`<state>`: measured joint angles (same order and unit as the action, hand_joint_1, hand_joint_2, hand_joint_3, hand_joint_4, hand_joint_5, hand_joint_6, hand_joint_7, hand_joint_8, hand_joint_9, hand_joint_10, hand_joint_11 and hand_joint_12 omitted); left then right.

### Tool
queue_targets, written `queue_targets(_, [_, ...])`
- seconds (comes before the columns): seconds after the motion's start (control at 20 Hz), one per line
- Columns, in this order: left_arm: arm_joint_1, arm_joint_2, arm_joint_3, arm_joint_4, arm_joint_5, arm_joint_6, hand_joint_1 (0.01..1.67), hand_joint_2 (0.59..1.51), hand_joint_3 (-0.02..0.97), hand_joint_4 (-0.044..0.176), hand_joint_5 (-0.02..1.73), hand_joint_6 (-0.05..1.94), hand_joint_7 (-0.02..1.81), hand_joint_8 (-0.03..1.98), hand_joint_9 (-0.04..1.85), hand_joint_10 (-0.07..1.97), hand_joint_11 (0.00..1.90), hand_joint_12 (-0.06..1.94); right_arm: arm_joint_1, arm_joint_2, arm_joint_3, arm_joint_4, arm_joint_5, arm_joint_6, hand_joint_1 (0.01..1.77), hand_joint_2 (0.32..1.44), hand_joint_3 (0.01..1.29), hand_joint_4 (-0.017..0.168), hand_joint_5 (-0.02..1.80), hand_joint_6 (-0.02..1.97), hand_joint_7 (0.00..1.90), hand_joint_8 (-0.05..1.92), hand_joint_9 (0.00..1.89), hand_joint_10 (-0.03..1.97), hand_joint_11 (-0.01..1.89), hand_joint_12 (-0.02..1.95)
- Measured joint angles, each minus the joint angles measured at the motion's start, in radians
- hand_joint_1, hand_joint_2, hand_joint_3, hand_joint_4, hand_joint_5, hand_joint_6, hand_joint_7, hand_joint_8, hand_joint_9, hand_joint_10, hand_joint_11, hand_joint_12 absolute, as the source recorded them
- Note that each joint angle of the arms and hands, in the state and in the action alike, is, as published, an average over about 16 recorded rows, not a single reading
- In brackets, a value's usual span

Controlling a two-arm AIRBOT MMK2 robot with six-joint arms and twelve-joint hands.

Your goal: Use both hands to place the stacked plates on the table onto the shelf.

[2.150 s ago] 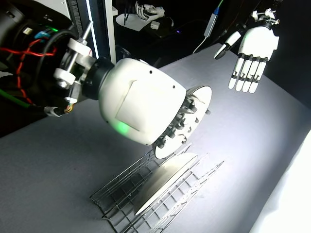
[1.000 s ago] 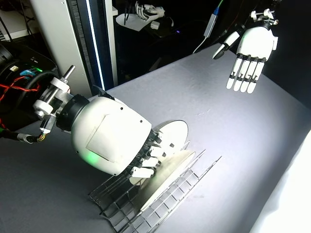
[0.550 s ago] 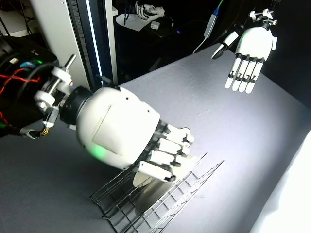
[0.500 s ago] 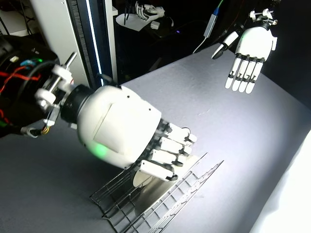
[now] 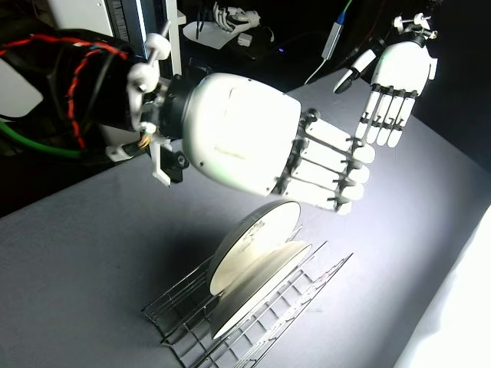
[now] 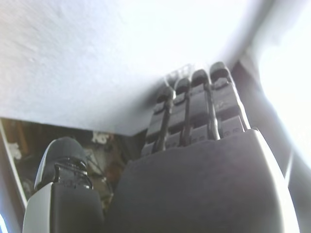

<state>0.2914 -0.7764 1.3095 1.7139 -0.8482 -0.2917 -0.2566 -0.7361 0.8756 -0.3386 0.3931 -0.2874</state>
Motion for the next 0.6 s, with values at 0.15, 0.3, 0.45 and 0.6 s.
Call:
queue_targets(0.15, [-0.007, 0.002, -0.019, 0.002, -0.024, -0.003, 0.01, 1.155, 0.017, 0.000, 0.41, 0.46, 0.47, 0.51, 0.42, 0.56, 0.29, 0.70, -0.010, -0.011, -0.001, -0.168, 0.044, -0.003, 0.34, 1.01, 0.01, -0.002, 0.45, 0.26, 0.48, 0.36, 0.40, 0.48, 0.13, 1.16])
queue_targets(0.3, [-0.013, 0.005, -0.043, 0.006, -0.052, -0.005, 0.03, 1.169, 0.017, 0.002, 0.58, 0.80, 0.66, 0.86, 0.59, 0.92, 0.42, 1.06, -0.028, -0.019, 0.000, -0.316, 0.096, -0.008, 0.18, 0.99, 0.01, -0.002, 0.62, 0.58, 0.66, 0.68, 0.57, 0.82, 0.32, 1.36])
queue_targets(0.45, [-0.015, 0.011, -0.069, 0.019, -0.076, -0.002, 0.14, 1.205, 0.012, 0.033, 0.83, 1.16, 0.93, 1.22, 0.85, 1.28, 0.68, 1.42, -0.048, -0.023, 0.000, -0.430, 0.153, -0.016, 0.13, 1.04, 0.02, 0.000, 0.90, 0.94, 0.95, 1.03, 0.86, 1.18, 0.63, 1.63])
queue_targets(0.6, [-0.018, 0.018, -0.095, 0.032, -0.093, 0.001, 0.27, 1.230, 0.005, 0.063, 1.01, 1.52, 1.10, 1.57, 1.03, 1.62, 0.88, 1.72, -0.068, -0.025, 0.002, -0.510, 0.207, -0.028, 0.21, 1.10, 0.02, 0.004, 1.13, 1.30, 1.20, 1.38, 1.13, 1.52, 0.97, 1.82])
